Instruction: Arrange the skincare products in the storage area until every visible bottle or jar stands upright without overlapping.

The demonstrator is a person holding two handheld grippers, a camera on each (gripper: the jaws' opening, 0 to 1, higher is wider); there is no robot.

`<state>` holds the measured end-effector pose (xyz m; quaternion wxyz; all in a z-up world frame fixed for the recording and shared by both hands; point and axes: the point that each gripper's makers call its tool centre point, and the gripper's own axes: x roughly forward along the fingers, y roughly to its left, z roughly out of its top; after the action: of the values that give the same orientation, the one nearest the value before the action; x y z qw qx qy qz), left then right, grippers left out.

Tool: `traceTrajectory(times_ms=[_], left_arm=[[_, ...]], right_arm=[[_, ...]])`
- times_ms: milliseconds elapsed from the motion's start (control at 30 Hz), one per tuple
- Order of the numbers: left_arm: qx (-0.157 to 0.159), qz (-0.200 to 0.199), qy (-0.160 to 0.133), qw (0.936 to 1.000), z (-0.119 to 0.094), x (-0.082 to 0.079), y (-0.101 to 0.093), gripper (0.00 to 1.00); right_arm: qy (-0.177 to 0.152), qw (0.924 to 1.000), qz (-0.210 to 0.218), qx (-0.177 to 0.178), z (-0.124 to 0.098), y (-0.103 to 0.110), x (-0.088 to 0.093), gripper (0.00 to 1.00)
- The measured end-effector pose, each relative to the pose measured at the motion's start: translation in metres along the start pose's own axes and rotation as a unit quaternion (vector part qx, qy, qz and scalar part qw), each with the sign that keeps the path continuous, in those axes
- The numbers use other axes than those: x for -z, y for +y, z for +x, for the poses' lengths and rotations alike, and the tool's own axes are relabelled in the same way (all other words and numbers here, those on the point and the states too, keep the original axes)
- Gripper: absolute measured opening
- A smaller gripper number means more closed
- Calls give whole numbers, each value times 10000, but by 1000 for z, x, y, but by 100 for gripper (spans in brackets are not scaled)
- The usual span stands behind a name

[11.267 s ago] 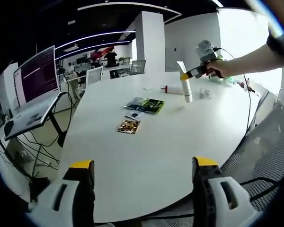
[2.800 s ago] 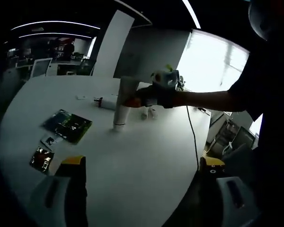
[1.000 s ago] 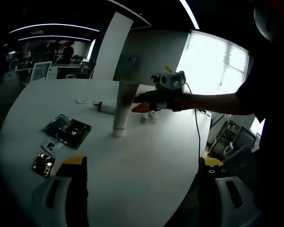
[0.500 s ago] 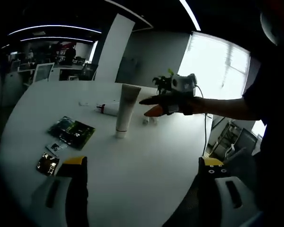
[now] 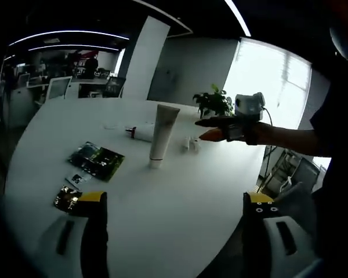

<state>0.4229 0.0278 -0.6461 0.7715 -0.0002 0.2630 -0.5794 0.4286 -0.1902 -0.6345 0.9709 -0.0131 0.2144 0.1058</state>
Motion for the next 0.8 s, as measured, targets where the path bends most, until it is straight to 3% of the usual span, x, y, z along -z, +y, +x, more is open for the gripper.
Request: traceTrajectory(times_ms=[200, 667, 800], left_arm=[[-140, -54, -31, 9999, -10, -1, 7, 90], [-387, -3, 39, 9992, -35, 3, 14, 89], [-444, 21, 24, 9990, -42, 2, 15, 88]], right_arm=[[-29, 9996, 102, 256, -19, 7, 6, 83], [110, 9957, 634, 665, -56, 19, 31, 99], [173, 9942, 782, 714, -66, 23, 35, 99]])
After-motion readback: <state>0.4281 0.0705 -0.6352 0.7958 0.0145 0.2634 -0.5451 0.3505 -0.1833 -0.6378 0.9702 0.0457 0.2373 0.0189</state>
